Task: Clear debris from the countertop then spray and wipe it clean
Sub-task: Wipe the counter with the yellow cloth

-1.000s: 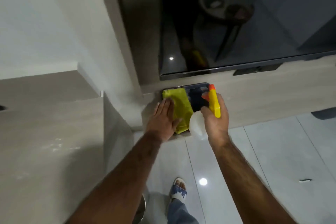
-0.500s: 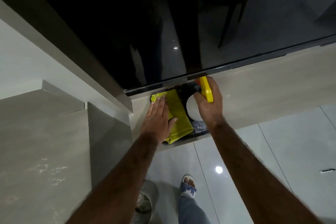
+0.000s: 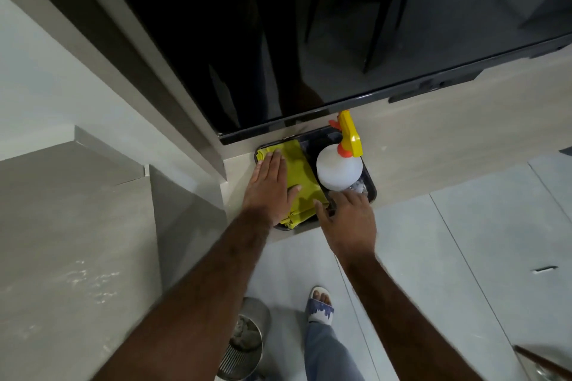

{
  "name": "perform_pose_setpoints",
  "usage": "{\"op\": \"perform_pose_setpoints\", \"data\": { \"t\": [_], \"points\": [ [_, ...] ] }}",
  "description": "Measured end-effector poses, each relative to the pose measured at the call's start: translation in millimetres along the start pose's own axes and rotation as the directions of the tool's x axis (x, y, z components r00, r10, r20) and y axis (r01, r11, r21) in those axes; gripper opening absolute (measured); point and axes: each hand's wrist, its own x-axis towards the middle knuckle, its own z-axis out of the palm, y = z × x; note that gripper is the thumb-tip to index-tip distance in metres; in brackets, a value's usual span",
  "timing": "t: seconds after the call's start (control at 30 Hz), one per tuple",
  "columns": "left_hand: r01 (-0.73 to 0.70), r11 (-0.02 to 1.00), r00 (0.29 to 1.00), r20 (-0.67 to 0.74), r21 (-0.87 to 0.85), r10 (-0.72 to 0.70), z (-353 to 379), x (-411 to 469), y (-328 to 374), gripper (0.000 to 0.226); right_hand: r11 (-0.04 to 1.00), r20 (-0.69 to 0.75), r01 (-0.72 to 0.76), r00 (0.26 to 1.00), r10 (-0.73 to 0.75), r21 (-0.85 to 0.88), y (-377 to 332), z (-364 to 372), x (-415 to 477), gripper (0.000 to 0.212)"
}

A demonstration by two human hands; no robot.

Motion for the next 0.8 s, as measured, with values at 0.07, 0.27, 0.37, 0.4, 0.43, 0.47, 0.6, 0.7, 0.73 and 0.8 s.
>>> {"op": "perform_pose_setpoints", "data": {
  "t": [0.07,0.27,0.37,0.4,0.43,0.47,0.6,0.7,0.73,0.8],
  "points": [
    [-0.015,1.0,1.0,0.017,-0.015,0.016,-3.5,0.6,-2.6,0.08,0.988,0.075,-0.021,0.997,0.033,-0.15,-9.2,6.1,5.2,0.043],
    [-0.01,0.956,0.986,-0.16,-0.292,-0.039,-17.1,-23.9,-8.4,0.055,0.974,0.078,-0.193,0.98,0.185,0.121,-29.1,18.8,11.9,0.028],
    [0.098,0.767,0.909,-0.256,-0.634,-0.328,-23.4,-51.3,-14.4,0.04,0.755,0.147,-0.354,0.933,0.329,0.552,-55.5,11.4,10.9,0.011],
    [0.159,0.667,0.877,-0.206,-0.728,-0.434,-25.6,-59.5,-18.2,0.037,0.615,0.197,-0.394,0.91,0.365,0.683,-68.2,5.8,8.5,0.012],
    [0.229,0.52,0.841,-0.102,-0.823,-0.532,-27.9,-65.4,-21.2,0.036,0.477,0.247,-0.418,0.891,0.38,0.773,-80.3,-0.6,6.2,0.013],
    [0.295,0.306,0.799,0.058,-0.905,-0.599,-32.8,-73.1,-24.8,0.038,0.371,0.288,-0.424,0.883,0.37,0.826,-94.3,-7.3,2.6,0.012],
    [0.432,-0.511,0.787,0.587,-0.743,-0.188,-51.7,-109.6,-54.6,0.076,0.139,0.37,-0.404,0.903,0.216,0.904,-157.0,-29.7,-22.5,0.013],
    [0.404,-0.725,0.83,0.557,-0.558,0.034,-58.6,-164.9,-97.1,0.082,0.108,0.421,-0.422,0.906,0.032,0.9,-209.8,-33.6,-60.6,0.013],
    [0.348,-0.783,0.849,0.527,-0.516,0.03,-58.6,-186.1,-112.7,0.075,0.127,0.455,-0.448,0.89,-0.031,0.885,-227.1,-30.1,-75.7,0.011],
    [0.163,-0.88,0.899,0.434,-0.446,-0.053,-56.5,-227.8,-141.3,0.06,0.21,0.533,-0.501,0.834,-0.142,0.84,-258.4,-17.6,-106.1,0.002]
  ]
}}
